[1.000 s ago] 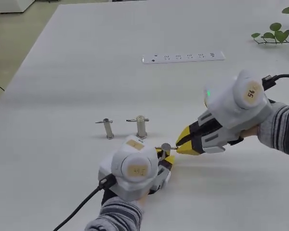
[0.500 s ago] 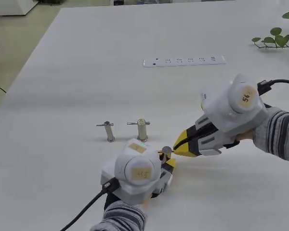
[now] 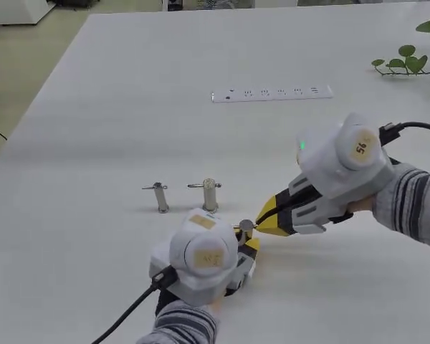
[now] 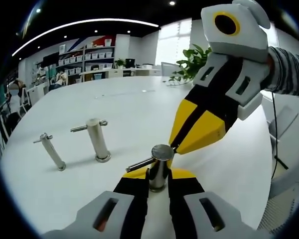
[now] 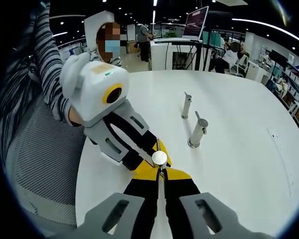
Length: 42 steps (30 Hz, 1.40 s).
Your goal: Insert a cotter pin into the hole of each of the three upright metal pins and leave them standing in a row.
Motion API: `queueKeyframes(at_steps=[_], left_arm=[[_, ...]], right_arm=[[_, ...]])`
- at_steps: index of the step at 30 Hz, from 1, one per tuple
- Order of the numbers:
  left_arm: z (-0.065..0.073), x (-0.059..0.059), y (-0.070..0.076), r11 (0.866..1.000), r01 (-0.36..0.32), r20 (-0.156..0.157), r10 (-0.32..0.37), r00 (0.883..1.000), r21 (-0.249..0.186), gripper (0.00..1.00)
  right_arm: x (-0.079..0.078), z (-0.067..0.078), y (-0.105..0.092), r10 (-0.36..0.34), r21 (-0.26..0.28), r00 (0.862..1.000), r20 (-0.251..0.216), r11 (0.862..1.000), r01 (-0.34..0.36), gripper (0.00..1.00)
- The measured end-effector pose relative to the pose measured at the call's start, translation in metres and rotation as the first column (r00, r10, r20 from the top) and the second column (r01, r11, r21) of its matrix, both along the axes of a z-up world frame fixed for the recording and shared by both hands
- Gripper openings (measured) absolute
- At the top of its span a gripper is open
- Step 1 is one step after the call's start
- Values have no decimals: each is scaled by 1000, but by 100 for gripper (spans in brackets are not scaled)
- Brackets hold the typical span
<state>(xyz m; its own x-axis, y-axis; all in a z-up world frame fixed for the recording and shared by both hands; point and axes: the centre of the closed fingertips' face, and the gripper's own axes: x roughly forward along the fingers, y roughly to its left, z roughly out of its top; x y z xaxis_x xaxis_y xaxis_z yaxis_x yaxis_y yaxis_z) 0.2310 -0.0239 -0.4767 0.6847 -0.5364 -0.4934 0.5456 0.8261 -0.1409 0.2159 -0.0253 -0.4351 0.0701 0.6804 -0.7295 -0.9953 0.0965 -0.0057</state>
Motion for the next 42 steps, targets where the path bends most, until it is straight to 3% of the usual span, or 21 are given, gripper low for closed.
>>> queueKeyframes(at_steps=[3,5,12,18,28,31,42], left_arm=[[-3,-1,2,1000,-5,-23,5,1000,3,12],[-5,-4,3,1000,4,-27,-4,1000,14,17],[-1,-9,3,999,44,-26,-44,999,7,33],[10,-14,5,997,75,-2,-75,997,8,45],[18,-22,11,995,102,12,-103,995,17,55],[23,-24,12,994,108,7,-108,994,-2,59],[39,-29,21,991,128,39,-127,991,-25,75]], right_arm=[[2,-3,-1,-4,-15,1000,15,1000,4,0],[3,-5,-2,-13,-28,1000,20,1000,13,6],[2,-4,2,-29,-21,1000,0,999,29,13],[-1,-5,11,-27,-15,1000,-4,1000,27,14],[1,-15,22,-26,-30,1000,-7,999,26,13],[2,-16,22,-26,-36,1000,-11,999,25,12],[3,-16,22,-47,-19,998,-30,999,46,9]])
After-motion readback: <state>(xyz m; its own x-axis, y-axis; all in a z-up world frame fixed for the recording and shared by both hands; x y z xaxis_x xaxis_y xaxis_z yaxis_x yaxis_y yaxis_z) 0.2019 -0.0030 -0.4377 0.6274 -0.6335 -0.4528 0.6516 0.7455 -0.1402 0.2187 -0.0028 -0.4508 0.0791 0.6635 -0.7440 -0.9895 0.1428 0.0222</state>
